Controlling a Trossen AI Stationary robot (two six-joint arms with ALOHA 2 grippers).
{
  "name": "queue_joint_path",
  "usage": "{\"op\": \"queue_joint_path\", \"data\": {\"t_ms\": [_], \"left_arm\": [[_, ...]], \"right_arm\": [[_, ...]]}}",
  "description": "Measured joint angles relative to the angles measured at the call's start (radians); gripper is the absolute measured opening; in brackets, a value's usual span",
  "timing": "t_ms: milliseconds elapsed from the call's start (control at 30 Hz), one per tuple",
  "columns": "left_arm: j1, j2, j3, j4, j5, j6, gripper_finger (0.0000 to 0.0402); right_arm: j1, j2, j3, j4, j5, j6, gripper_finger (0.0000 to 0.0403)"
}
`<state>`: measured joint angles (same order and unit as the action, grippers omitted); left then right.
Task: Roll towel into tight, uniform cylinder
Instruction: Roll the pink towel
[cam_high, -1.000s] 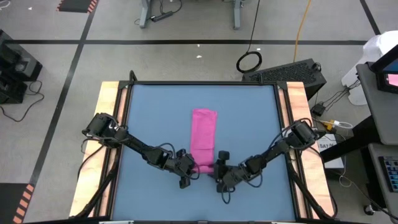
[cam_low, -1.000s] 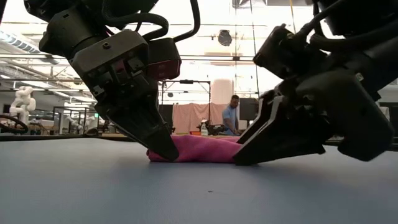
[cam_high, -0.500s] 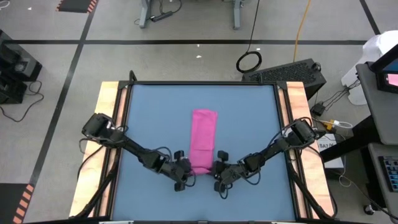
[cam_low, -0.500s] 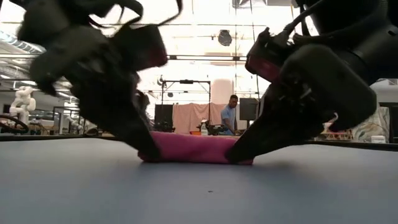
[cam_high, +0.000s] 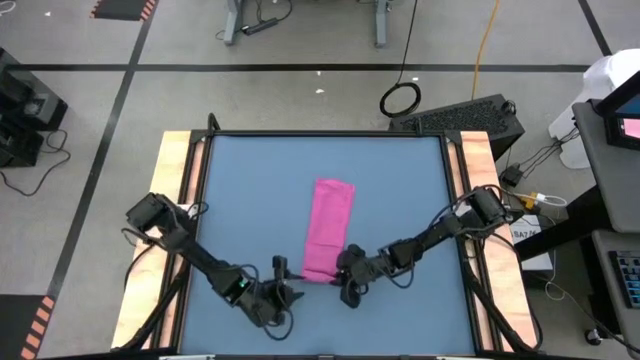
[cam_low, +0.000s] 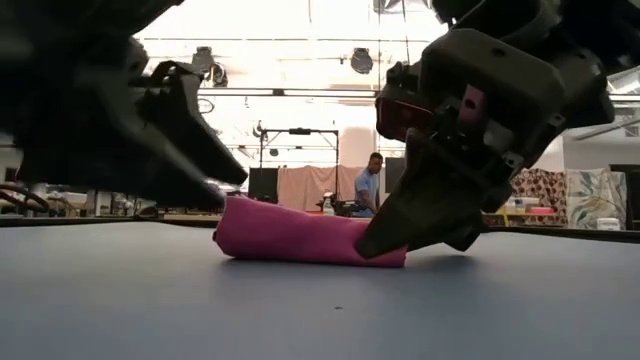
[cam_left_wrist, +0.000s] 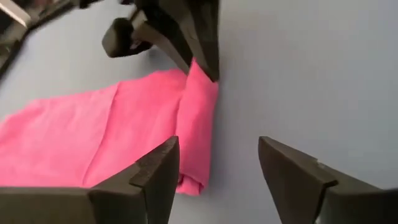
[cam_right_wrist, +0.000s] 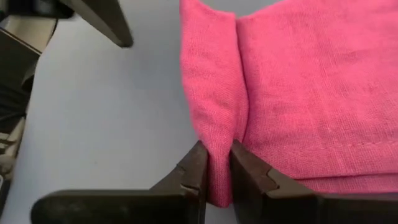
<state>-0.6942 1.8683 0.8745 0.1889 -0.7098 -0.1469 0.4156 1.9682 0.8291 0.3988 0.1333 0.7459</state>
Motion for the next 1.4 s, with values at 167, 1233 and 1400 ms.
{"op": "queue_joint_path", "data": {"t_ms": [167, 1233, 1400], "left_arm": [[-0.007, 0.054, 0.000, 0.041, -0.036, 0.134, 0.0224], [0.035, 0.062, 0.004, 0.115, 0.022, 0.408, 0.0224], [0.080, 0.061, 0.004, 0.042, 0.067, 0.316, 0.0224]], "right_arm": [[-0.019, 0.000, -0.001, 0.003, -0.043, 0.006, 0.0045], [-0.037, 0.002, -0.001, 0.015, -0.111, 0.040, 0.0045], [-0.037, 0.002, -0.001, 0.015, -0.112, 0.041, 0.0045]]}}
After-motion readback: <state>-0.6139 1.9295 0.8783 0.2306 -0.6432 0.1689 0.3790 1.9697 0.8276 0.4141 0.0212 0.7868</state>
